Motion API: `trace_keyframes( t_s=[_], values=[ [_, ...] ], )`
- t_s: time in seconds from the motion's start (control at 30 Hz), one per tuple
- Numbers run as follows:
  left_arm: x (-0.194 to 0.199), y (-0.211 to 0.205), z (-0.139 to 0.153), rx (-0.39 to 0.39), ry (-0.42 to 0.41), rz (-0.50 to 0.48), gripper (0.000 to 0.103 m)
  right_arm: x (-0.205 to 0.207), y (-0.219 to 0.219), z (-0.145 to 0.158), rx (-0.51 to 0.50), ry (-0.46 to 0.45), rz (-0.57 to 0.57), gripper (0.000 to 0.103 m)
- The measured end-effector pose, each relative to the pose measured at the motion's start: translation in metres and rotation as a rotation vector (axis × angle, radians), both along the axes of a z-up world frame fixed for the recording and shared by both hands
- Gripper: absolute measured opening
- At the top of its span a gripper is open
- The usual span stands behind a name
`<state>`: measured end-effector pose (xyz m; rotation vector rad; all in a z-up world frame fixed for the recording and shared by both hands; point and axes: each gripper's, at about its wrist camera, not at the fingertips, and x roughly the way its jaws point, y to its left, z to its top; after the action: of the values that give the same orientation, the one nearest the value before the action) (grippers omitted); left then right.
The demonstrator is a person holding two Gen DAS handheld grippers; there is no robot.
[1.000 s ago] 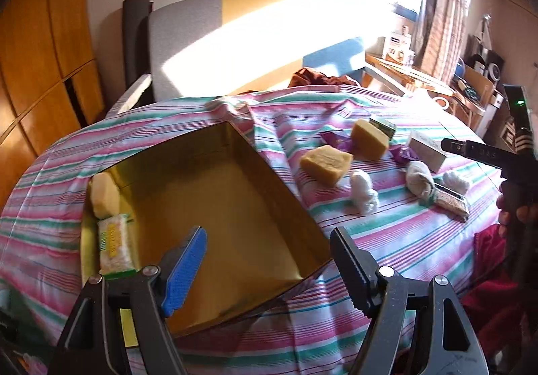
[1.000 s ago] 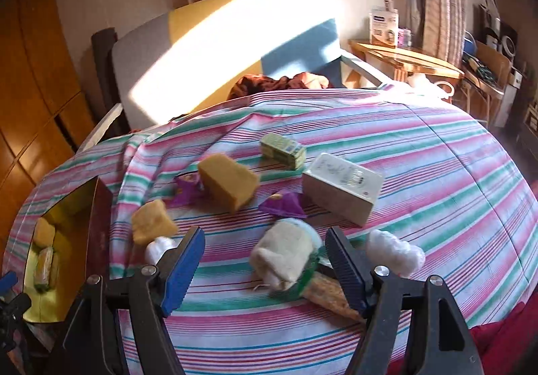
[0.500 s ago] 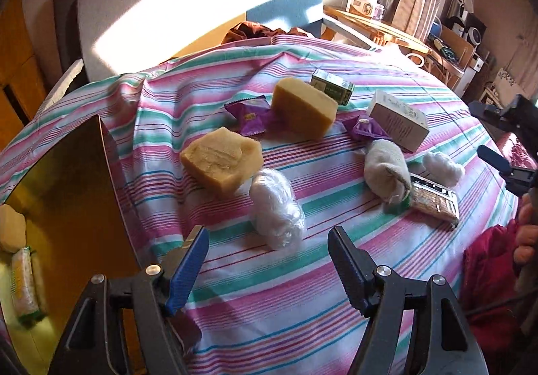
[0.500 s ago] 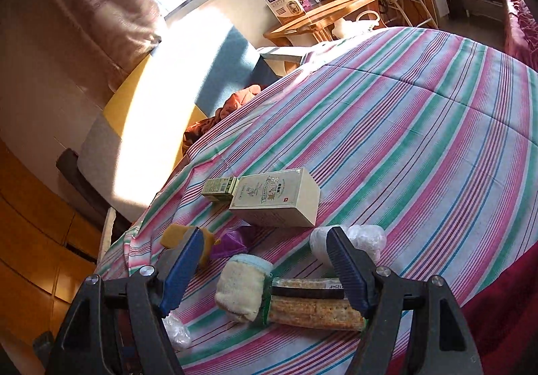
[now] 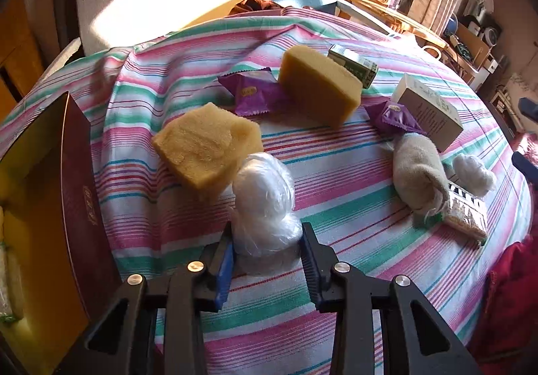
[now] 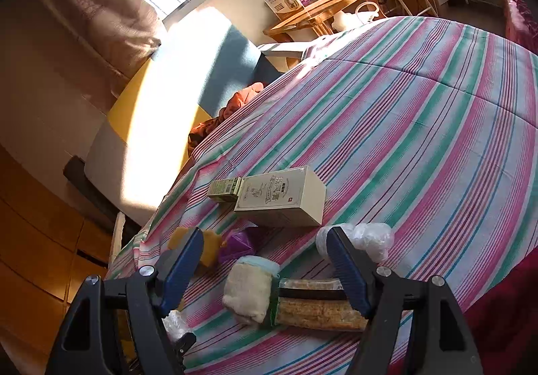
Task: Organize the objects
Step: 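Grasp the clear plastic-wrapped white bundle with the left gripper, then carry the bundle into the tray and release it with the left while the right grasps the cracker pack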
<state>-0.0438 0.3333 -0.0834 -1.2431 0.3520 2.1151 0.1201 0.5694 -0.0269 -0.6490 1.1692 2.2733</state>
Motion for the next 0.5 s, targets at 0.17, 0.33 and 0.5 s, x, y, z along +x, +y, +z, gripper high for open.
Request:
trace_keyframes(
  t_s=[0.17,0.33,0.5],
  values=[
    [0.025,-0.019,0.014,0.048,0.033,-0.050,0.036,0.023,0.021,-0.011,-0.076,0.009,-0.133,0.077],
    [0.039,-0.038,0.024,0.071,0.027,-0.063,0.036,0.017,0.022,-0.020,-0.099,-0.060,-0.127,0.077],
    [0.052,-0.057,0.035,0.099,0.038,-0.073,0.037,-0.005,0.009,-0.030,-0.101,-0.157,-0.022,0.077]
  ],
)
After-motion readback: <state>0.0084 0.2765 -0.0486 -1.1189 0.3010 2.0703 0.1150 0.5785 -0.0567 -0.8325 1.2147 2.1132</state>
